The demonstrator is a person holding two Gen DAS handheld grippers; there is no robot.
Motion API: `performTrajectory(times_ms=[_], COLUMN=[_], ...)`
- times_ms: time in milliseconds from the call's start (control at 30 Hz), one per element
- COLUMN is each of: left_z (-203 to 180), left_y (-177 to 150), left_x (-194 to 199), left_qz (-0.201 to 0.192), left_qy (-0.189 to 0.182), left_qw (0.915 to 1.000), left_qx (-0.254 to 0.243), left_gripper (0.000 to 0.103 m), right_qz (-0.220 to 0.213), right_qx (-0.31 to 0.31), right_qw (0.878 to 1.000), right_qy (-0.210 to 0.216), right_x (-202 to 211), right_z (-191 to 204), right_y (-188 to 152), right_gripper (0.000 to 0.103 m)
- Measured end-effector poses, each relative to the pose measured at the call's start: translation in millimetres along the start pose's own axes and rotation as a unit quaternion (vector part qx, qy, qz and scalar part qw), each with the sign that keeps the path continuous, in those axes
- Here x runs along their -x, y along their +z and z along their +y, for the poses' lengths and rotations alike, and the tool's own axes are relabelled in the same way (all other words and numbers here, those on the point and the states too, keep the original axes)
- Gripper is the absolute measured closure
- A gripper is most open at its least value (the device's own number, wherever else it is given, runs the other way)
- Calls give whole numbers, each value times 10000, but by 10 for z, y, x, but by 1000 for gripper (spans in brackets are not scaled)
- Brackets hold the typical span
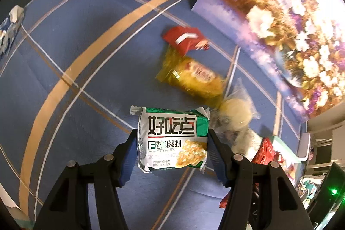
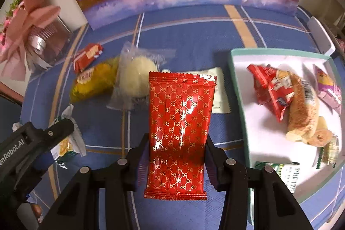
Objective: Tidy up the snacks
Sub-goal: 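Lift the red bag and green biscuit pack above the pile with both grippers, then carry the red bag and green biscuit pack over the white tray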
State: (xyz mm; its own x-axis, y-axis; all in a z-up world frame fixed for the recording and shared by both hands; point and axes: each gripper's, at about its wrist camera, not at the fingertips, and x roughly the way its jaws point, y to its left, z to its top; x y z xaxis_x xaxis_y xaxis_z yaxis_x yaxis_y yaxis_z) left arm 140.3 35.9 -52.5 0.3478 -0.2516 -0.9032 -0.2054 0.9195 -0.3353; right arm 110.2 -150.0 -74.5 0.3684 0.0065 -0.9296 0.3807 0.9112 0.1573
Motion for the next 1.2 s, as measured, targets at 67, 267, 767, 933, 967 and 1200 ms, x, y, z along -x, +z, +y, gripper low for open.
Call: performTrajectory(times_ms=[67, 267, 767, 933, 967, 1200], left_z=[-41, -167, -1142, -1579, -1649, -2016], left_y=[-2, -17, -520, -833, -892, -1256], left_x=[80, 282, 380, 274, 245, -13], left_qz=[-96, -347, -472, -350, -333, -82], left_qy=[-64, -248, -666, -752, -748, -752], left_qw=[9999, 9989, 9826, 9660, 9627, 9424], left_qx=[-52, -191, -1666, -2451, -2578, -3259], left_gripper=[40, 40, 40, 40, 40, 40], right_qz=[-84, -304, -609, -765, -794, -775], right_qx=[-10, -126, -1318, -1808, -1911, -2440], right_qw=[10000, 9994, 9891, 9775, 9743, 9601], right_qy=[13, 96, -259, -771, -893, -1129], right_x=[108, 278, 571, 711, 736, 746], right_z=[5, -42, -1148, -1595, -1691, -2207], right_y=[-28, 33, 150, 129, 116, 37], right_gripper=[54, 54, 54, 54, 54, 54])
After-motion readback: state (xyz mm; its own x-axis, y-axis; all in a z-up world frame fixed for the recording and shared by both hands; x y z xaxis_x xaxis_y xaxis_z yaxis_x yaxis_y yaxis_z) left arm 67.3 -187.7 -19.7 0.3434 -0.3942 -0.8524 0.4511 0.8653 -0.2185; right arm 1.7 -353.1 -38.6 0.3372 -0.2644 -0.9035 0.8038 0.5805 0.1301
